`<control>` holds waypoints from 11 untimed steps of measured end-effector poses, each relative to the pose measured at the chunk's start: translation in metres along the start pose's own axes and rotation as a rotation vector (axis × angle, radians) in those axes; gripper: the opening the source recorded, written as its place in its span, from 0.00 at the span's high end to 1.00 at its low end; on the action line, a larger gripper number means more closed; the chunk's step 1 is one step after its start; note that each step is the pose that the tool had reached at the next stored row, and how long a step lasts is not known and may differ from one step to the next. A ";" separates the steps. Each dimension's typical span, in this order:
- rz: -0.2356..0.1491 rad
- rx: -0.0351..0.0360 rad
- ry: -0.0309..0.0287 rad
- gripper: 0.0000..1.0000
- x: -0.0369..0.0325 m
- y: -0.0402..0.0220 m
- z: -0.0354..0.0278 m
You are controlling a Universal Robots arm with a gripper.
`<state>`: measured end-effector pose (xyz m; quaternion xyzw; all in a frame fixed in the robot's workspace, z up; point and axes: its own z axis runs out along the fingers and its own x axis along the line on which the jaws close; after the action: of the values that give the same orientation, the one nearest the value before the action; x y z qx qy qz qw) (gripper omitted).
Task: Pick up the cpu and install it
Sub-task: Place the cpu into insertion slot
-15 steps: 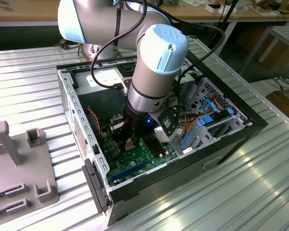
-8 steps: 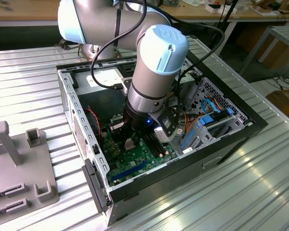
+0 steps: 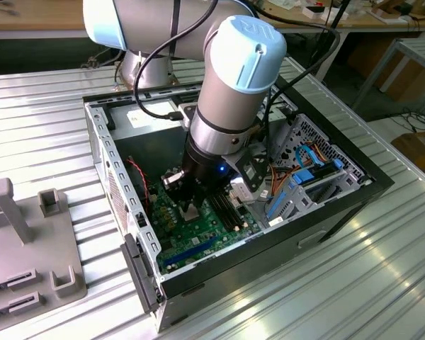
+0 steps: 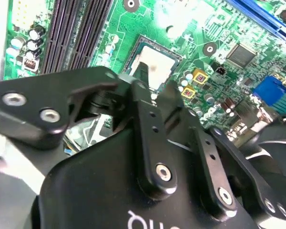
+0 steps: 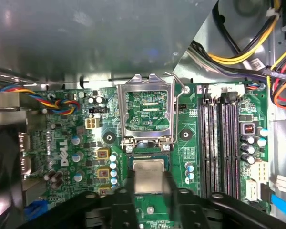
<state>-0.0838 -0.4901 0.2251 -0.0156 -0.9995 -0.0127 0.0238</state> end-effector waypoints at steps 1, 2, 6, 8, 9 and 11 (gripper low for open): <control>0.000 0.0001 0.0002 0.69 0.0000 0.0000 -0.0010; 0.000 -0.0002 0.0002 0.69 0.0001 0.0001 -0.0014; 0.000 0.0000 0.0003 0.89 0.0001 0.0000 -0.0015; 0.000 0.0000 0.0003 0.89 0.0001 0.0000 -0.0015; 0.000 0.0000 0.0003 0.89 0.0001 0.0000 -0.0015; 0.000 0.0000 0.0003 0.89 0.0001 0.0000 -0.0015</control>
<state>-0.0838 -0.4901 0.2267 -0.0156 -0.9995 -0.0127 0.0239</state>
